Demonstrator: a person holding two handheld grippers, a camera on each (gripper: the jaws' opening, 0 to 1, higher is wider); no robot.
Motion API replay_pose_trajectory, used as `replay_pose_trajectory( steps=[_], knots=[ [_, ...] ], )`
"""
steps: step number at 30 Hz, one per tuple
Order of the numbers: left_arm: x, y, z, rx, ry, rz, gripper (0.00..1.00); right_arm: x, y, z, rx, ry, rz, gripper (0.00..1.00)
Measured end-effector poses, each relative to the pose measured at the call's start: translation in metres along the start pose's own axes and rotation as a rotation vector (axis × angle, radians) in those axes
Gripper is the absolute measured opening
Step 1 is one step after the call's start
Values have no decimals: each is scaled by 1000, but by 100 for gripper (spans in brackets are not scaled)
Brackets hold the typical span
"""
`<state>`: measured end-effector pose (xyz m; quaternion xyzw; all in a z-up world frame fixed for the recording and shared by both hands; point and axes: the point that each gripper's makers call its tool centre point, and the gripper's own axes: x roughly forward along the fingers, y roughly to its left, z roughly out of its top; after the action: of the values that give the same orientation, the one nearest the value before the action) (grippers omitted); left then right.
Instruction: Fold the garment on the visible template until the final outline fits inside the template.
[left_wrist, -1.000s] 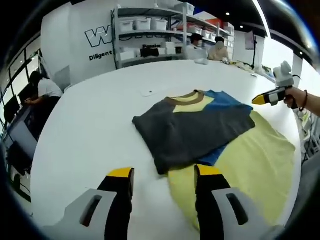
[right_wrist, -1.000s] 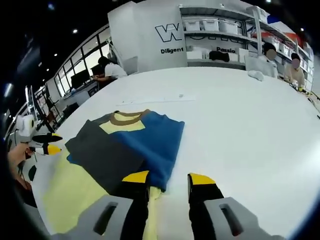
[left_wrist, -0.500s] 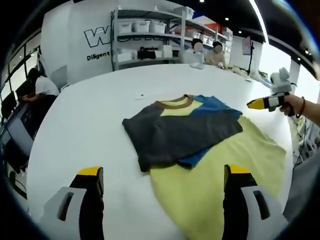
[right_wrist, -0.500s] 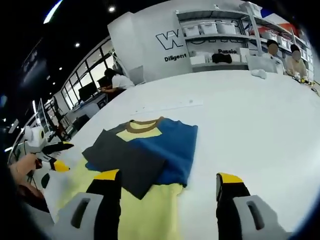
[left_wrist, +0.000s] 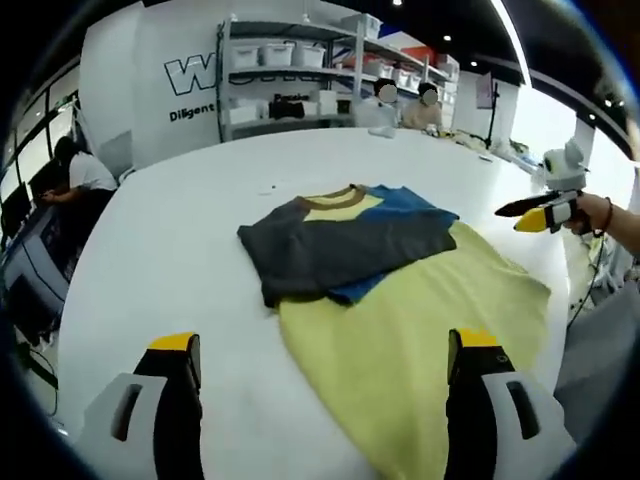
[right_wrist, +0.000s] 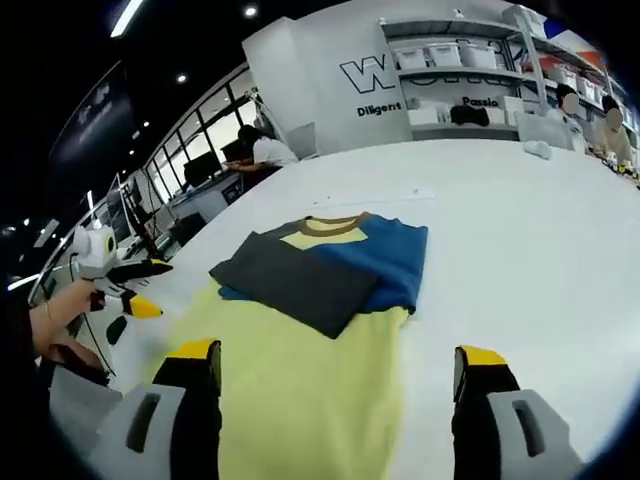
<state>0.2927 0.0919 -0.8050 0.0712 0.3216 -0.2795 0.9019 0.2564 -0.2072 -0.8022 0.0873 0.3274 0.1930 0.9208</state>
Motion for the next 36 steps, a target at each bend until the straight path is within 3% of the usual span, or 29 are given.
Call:
replay_pose_trajectory(
  steps=[10, 18, 21, 29, 31, 33, 36],
  knots=[
    [-30, -20, -15, -2, -5, -16, 99, -28, 15, -29, -29, 51, 3, 95],
    [-49, -31, -40, 17, 50, -3, 98, -46, 25, -59, -65, 110, 0, 92],
    [-53, -34, -51, 17, 58, -2, 92, -54, 27, -70, -59, 129, -2, 91],
    [-63, -46, -80, -75, 110, -13, 83, -63, 25, -92, -51, 149, -20, 81],
    [-64, -49, -88, -96, 137, -7, 79, -66, 21, -98, -51, 160, -41, 78],
    [-65, -48, -102, -94, 202, 15, 75, -67, 18, -103, -49, 166, -56, 75],
    [-66, -45, -111, -76, 231, 40, 69, -68, 13, -110, -40, 186, -69, 68]
  ],
)
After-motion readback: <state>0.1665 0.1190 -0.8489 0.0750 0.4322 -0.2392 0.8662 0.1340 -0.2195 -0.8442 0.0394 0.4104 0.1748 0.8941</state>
